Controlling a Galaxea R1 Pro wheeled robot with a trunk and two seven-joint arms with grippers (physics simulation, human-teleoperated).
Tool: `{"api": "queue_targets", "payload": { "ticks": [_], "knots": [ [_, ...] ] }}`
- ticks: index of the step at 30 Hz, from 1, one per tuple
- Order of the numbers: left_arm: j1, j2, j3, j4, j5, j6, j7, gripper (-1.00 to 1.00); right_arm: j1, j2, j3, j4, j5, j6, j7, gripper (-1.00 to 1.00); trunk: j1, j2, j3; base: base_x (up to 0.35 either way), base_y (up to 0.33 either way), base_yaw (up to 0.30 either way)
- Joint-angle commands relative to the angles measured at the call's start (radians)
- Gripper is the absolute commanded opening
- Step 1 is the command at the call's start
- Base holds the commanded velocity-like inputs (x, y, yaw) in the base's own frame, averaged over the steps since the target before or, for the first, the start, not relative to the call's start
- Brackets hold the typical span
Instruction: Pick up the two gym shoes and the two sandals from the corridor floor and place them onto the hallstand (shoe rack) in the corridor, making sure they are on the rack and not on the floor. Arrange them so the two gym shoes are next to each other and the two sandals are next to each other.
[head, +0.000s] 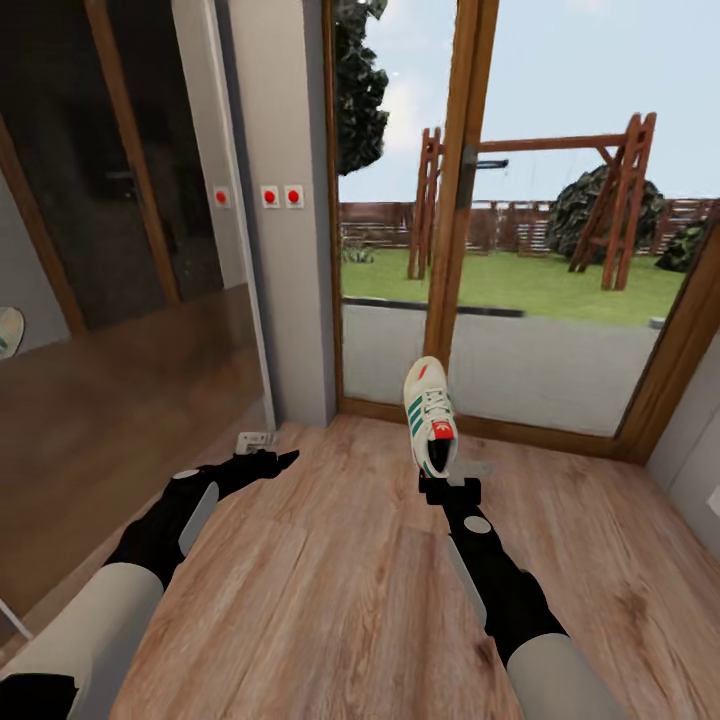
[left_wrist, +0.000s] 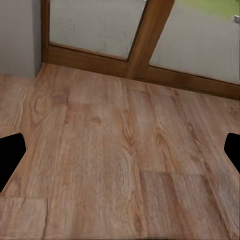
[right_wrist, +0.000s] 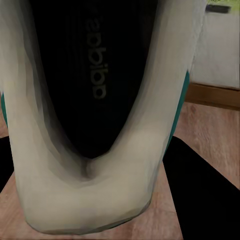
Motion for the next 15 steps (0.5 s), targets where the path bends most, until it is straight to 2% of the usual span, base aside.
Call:
{"api": "queue_targets", "payload": {
  "ticks": [1,9,15],
  "knots": [
    [-0.001,0.001,-0.003,-0.001,0.01,0.009,0.001,1.0,0.0,-0.001,0.003,-0.002,0.004,0.008,-0.006,-1.0,0.0,0.0,-0.001,-0.136,-0.282,0.3],
    [-0.001,0.001,-0.003,-0.001,0.01,0.009,0.001,1.0,0.0,-0.001,0.003,-0.003,0.004,0.008,-0.007,-1.0,0.0,0.0,-0.001,-0.127,-0.267,0.3],
    [-0.001,0.001,-0.003,-0.001,0.01,0.009,0.001,1.0,0.0,-0.001,0.003,-0.002,0.004,0.008,-0.007,-1.0,0.0,0.0,-0.001,-0.018,-0.06,0.3]
  ]
}}
